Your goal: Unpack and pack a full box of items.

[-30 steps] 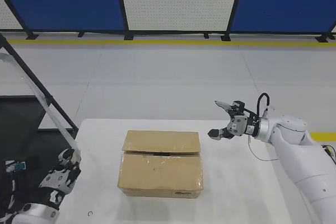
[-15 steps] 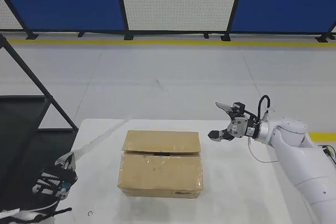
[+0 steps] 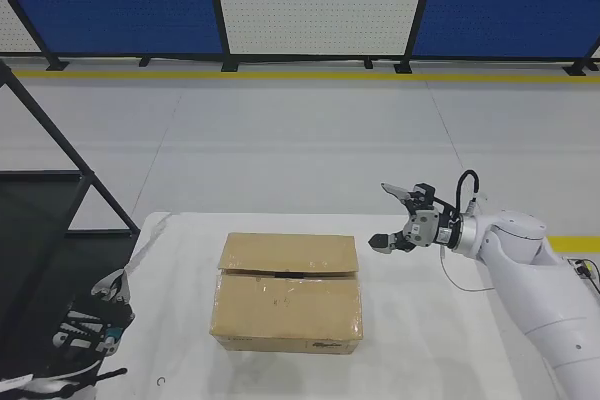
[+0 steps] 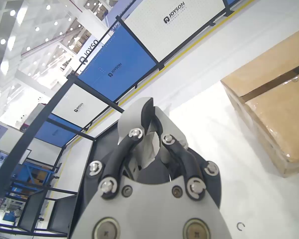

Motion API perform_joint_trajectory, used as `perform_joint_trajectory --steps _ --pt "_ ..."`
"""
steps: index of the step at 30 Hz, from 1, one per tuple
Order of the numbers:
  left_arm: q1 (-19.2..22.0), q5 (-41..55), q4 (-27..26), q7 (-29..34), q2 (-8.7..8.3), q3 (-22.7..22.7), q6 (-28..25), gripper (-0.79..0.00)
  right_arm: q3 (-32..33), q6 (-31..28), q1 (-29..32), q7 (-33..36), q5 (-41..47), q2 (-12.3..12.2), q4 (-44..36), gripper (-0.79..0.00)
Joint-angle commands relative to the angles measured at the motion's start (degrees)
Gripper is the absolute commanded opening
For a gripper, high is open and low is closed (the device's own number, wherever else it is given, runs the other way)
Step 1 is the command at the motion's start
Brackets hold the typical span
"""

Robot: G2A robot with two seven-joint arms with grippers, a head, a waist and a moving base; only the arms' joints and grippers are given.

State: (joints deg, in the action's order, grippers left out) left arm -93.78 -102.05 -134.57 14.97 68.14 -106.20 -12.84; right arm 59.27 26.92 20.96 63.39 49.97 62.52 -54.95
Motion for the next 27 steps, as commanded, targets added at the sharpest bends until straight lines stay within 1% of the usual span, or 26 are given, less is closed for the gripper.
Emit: perform_joint_trajectory --steps 1,4,8,11,15,17,19,23,24,27 --pt "0.2 -0.3 -0.1 -0.8 -0.06 -0.8 -0.3 -0.785 0.0 0.0 0.0 0.1 0.0 0.0 0.2 0.0" --pt "1.1 -0.8 -0.1 -2.3 -0.25 -2.1 -1.5 -0.785 -0.1 -0.2 0.1 0.5 0.1 0.1 0.7 0.0" --pt "3.3 -0.2 -0.1 -4.9 -0.63 -3.6 -4.8 -0.785 0.0 -0.5 0.1 0.9 0.2 0.1 1.5 0.0" --pt "5.6 1.3 -0.1 -7.2 -1.06 -4.1 -9.1 -0.785 0.2 -0.8 0.3 1.2 0.4 0.2 1.9 0.0" --pt "8.9 3.5 -0.1 -12.8 -1.91 -3.9 -18.3 -0.785 0.5 -1.3 0.7 1.4 0.8 0.1 2.4 0.0" --pt "10.3 2.5 -0.1 -15.7 -2.46 -3.3 -23.4 -0.785 0.8 -1.5 0.8 1.5 0.9 0.1 2.7 0.0" --pt "11.7 1.1 -0.1 -18.5 -2.9 -2.1 -26.4 -0.785 1.0 -1.7 1.0 1.6 1.1 0.1 2.9 0.0" --pt "13.2 -0.4 -0.1 -23.4 -3.52 0.7 -29.9 -0.785 1.6 -2.1 1.4 1.7 1.4 0.0 3.0 0.0" --pt "13.5 -0.2 -0.1 -25.5 -3.66 1.4 -30.7 -0.785 1.7 -2.2 1.5 1.7 1.4 0.0 3.1 0.0" --pt "13.4 -0.1 -0.1 -29.4 -4.04 1.2 -32.2 -0.785 2.0 -2.1 1.7 1.8 1.3 -0.2 3.1 0.0"
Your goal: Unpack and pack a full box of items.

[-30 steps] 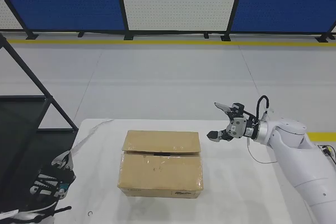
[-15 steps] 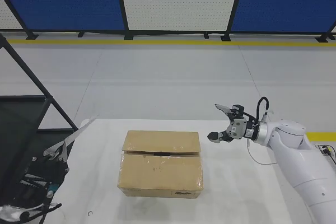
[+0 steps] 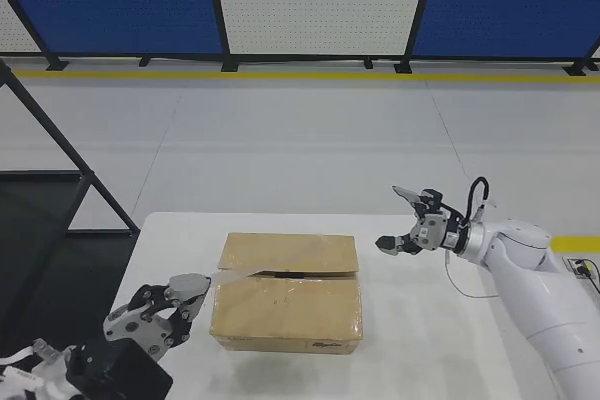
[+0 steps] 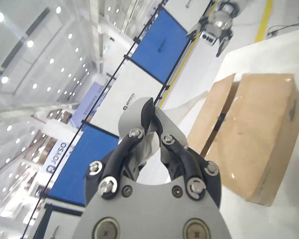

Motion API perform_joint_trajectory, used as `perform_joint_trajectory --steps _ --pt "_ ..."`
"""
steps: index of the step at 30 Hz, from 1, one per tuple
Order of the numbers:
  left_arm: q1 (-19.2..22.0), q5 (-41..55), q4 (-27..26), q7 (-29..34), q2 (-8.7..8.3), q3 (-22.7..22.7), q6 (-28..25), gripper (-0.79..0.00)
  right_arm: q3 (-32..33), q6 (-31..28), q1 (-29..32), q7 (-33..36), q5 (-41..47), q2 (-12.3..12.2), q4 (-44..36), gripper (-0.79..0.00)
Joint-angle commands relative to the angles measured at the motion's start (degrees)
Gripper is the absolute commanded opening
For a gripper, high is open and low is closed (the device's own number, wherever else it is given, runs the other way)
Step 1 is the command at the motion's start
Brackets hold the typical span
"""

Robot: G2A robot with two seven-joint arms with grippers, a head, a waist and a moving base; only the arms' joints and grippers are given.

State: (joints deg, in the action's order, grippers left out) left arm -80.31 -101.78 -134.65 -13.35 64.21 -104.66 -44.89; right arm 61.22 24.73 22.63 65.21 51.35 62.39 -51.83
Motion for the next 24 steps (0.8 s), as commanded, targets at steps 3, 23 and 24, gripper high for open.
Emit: perform_joint_trajectory --steps 3,23,24 --pt "-1.5 0.8 0.0 -2.8 -0.24 -1.3 0.7 -0.785 0.3 0.0 0.2 0.1 -0.1 -0.1 0.1 0.0" --pt "-4.2 15.1 5.7 5.1 0.03 0.0 1.5 -0.785 0.6 1.0 2.4 -1.1 -1.3 -0.4 -2.7 0.0" --pt "-3.6 17.9 6.8 6.2 -0.01 0.6 0.4 -0.785 0.6 1.1 2.8 -0.9 -1.7 -0.5 -3.4 0.0"
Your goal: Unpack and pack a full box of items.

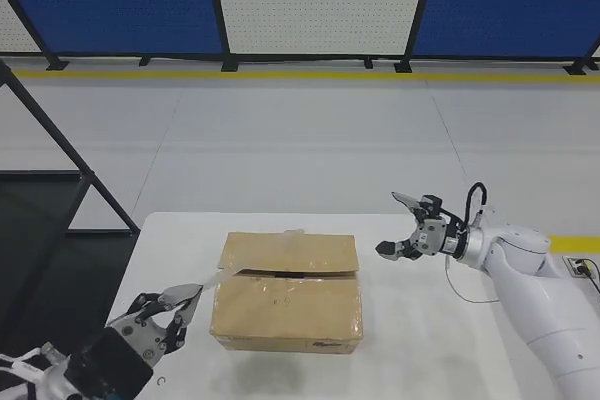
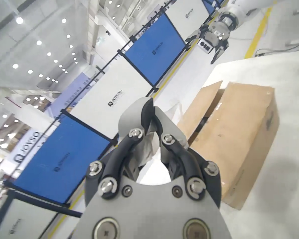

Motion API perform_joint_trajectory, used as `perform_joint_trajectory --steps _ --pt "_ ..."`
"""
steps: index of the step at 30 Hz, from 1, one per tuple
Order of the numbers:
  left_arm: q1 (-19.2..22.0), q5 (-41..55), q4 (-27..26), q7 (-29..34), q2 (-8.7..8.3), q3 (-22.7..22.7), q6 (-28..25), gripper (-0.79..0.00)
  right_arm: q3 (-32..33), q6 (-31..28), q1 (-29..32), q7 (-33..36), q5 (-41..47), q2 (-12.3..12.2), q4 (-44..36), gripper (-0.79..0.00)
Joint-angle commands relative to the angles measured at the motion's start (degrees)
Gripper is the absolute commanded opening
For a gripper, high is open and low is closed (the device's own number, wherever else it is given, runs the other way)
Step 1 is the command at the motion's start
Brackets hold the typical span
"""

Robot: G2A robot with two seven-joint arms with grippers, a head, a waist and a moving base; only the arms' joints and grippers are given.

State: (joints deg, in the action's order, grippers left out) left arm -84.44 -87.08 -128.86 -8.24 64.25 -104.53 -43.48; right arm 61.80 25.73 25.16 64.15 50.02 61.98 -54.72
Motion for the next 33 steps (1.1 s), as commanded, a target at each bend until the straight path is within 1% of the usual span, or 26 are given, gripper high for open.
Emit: perform_joint_trajectory --steps 1,5,8,11,14,18,22,24,27,33 --pt "1.1 5.8 2.4 2.5 -0.07 1.0 -1.5 -0.785 0.0 0.2 0.6 0.4 -0.7 -0.2 -1.1 0.0" --pt "4.0 16.7 6.9 8.3 -0.25 3.0 -2.9 -0.785 -0.1 0.6 1.8 2.0 -2.2 -0.5 -2.7 0.0" --pt "6.2 24.6 10.0 12.6 -0.48 4.6 -4.0 -0.785 -0.2 1.3 1.9 2.0 -3.7 -0.8 -3.0 0.0" --pt "8.2 29.5 11.3 16.3 -0.74 5.5 -4.0 -0.785 -0.2 1.3 1.9 2.0 -3.7 -0.8 -3.0 0.0" --pt "9.5 31.9 11.6 18.6 -0.97 6.1 -3.6 -0.785 -0.4 1.0 2.3 1.8 -3.5 -0.7 -3.7 0.0" --pt "10.2 34.2 11.4 18.8 -1.16 7.0 -4.1 -0.785 -1.2 0.7 3.6 -0.6 -3.0 -0.3 -8.3 0.0" --pt "10.3 38.0 12.0 18.5 -1.33 7.5 -4.4 -0.785 -2.0 -0.7 3.6 -2.3 -3.2 0.1 -10.6 0.0" --pt "10.3 40.1 12.1 18.5 -1.45 7.4 -4.9 -0.785 -2.4 -1.0 3.4 -3.1 -2.8 0.3 -10.7 0.0" --pt "10.1 42.7 12.0 18.1 -1.56 6.9 -4.0 -0.785 -3.2 -0.3 2.8 -3.5 -1.8 0.8 -10.2 0.0" --pt "9.6 44.6 11.8 18.5 -1.8 6.5 -2.8 -0.785 -3.5 -0.2 2.2 -4.4 -0.4 1.3 -8.2 0.0"
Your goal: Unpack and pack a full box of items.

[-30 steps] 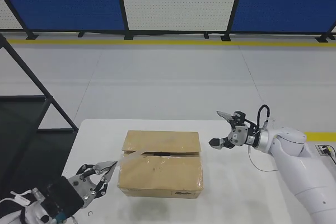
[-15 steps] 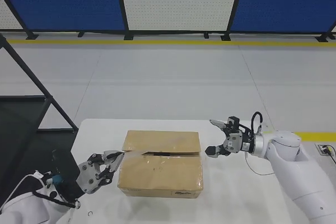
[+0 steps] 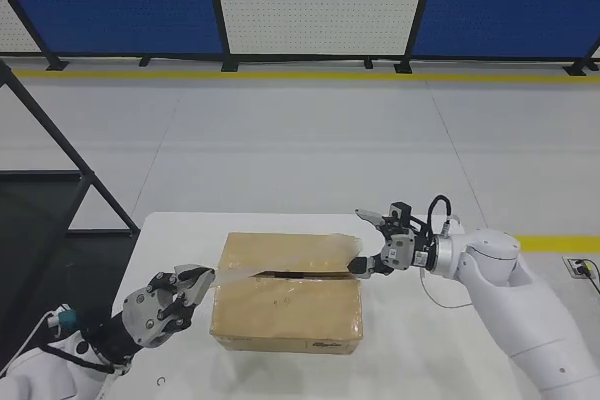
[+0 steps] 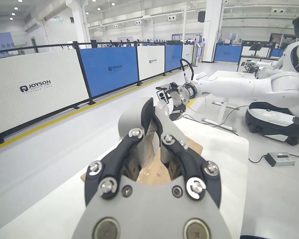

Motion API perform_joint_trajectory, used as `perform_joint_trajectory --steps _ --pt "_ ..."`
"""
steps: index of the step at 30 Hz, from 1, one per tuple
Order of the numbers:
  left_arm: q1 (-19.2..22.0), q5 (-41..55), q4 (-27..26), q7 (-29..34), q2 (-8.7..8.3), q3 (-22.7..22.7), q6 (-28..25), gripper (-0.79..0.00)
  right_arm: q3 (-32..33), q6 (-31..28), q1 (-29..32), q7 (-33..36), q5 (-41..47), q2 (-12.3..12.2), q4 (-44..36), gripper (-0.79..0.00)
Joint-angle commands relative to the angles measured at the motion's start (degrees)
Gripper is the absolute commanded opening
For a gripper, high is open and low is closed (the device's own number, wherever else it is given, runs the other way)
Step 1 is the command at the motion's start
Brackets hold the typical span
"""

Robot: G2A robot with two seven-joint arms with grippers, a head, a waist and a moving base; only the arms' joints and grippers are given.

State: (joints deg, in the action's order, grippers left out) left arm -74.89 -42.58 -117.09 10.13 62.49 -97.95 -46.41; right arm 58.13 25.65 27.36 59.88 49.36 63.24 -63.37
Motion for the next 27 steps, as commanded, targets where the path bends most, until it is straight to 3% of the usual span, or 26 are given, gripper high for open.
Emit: perform_joint_trajectory --steps 1,9,13,15,20,27 --pt "0.0 0.4 0.1 0.1 -0.07 0.0 0.3 -0.785 0.3 -0.3 0.1 0.0 0.7 0.1 0.8 0.0" --pt "0.6 4.0 0.8 0.8 -0.36 0.7 0.8 -0.785 0.8 -5.4 2.1 -1.6 2.2 0.5 2.1 0.0" --pt "0.8 4.5 0.5 1.1 -0.5 0.8 1.1 -0.785 1.7 -9.1 4.2 -3.6 9.5 1.5 2.0 0.0" --pt "0.6 4.6 0.2 1.0 -0.56 0.7 1.3 -0.785 2.9 -10.7 6.2 -8.5 15.3 2.1 1.8 0.0" --pt "0.0 4.4 -0.3 0.6 -0.66 0.7 1.7 -0.785 4.5 -14.7 12.0 -16.5 24.8 3.1 -4.1 0.0" --pt "-0.2 2.8 -0.6 0.3 -0.81 0.8 2.3 -0.785 6.9 -13.8 18.7 -20.4 27.4 2.9 -12.4 0.0"
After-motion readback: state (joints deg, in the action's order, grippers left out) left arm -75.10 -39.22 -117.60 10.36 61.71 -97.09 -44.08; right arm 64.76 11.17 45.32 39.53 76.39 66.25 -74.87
